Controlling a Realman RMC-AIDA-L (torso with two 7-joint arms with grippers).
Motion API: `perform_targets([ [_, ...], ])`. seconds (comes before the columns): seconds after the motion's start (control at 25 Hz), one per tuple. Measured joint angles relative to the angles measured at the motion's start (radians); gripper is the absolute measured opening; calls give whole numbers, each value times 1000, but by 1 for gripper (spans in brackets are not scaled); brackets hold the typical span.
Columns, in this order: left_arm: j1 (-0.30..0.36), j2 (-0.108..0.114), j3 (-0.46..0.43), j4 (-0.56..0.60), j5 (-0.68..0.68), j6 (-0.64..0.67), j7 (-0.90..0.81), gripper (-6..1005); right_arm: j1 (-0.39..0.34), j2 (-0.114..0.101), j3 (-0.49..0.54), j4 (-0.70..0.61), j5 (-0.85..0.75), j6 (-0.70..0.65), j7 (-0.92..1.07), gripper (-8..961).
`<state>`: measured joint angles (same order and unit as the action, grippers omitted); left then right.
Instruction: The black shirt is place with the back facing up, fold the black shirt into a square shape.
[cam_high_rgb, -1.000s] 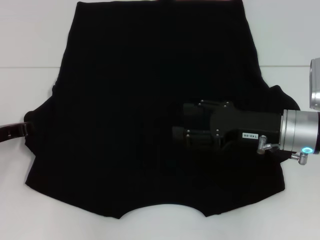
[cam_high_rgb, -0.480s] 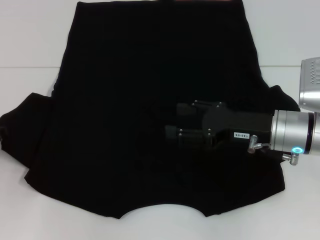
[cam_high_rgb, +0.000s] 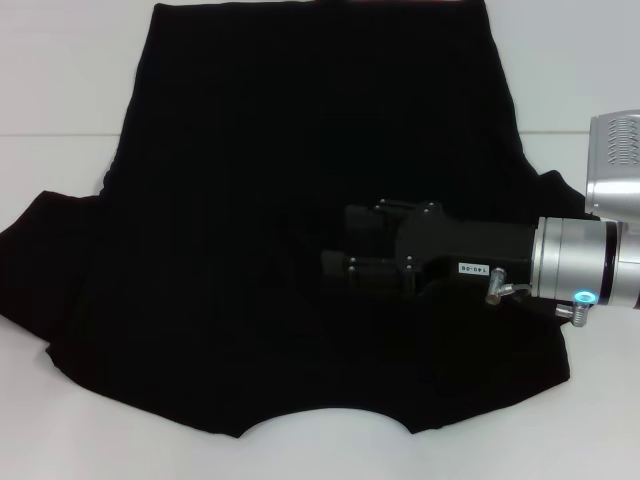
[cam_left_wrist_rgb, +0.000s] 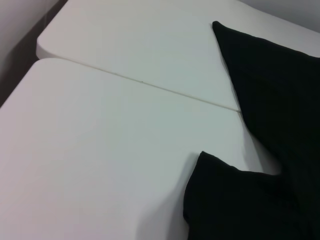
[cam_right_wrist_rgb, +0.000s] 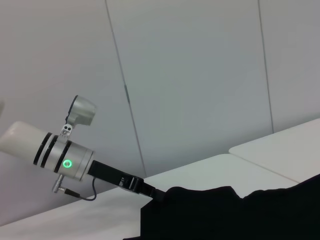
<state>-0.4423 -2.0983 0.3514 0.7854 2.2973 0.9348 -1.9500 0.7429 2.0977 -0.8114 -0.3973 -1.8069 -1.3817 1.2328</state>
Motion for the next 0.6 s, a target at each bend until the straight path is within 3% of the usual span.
perform_targets([
  [0.6,-34,13,-7,-4,-1,-40,27,-1,4,1,0,13,0,9,-1,792],
])
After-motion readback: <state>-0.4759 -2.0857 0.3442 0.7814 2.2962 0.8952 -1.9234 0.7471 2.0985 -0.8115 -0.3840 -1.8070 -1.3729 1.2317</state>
